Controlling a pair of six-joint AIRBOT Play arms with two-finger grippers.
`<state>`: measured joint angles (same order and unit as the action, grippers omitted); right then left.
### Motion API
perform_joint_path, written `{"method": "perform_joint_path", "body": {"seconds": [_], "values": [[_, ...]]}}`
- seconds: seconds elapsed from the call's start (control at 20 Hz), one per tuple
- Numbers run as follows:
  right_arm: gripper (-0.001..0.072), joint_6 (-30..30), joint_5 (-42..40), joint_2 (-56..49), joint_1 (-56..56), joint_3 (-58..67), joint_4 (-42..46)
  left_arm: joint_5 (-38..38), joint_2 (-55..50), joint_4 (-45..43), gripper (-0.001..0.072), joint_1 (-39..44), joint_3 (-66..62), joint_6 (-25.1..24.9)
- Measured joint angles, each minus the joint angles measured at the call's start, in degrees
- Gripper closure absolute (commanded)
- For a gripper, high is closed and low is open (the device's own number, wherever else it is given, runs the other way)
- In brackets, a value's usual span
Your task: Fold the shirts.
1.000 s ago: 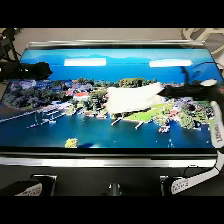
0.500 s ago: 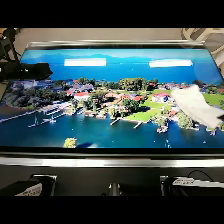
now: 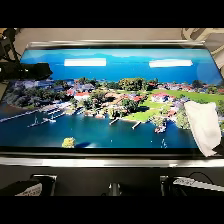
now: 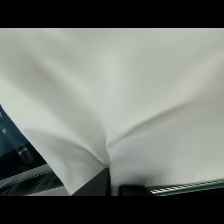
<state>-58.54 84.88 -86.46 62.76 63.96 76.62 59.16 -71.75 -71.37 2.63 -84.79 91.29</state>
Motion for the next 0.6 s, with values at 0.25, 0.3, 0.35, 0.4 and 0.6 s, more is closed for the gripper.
{"method": "perform_joint_path", "body": {"seconds": [0.25,0.3,0.35,0.4,0.6], "values": [[0.0695,-1.05,-1.11,1.09,0.22,-3.21,4.48,0.0,0.0,0.0,0.0675,0.07,0.0,0.0],[0.0644,-1.42,-1.16,1.22,0.22,-3.43,5.25,-0.02,0.0,-0.02,0.0675,0.15,0.0,0.0],[0.0514,-1.6,-1.05,1.33,0.22,-3.58,5.84,-0.04,0.0,-0.02,0.0675,0.22,0.0,0.0],[0.0349,-1.73,-0.7,1.44,0.22,-3.69,6.43,-0.07,0.02,-0.02,0.0674,0.33,0.0,0.0],[0.0287,0.46,2.47,2.8,0.22,0.42,9.4,-0.02,0.57,-0.04,0.0675,0.42,-1.29,-2.32]]}}
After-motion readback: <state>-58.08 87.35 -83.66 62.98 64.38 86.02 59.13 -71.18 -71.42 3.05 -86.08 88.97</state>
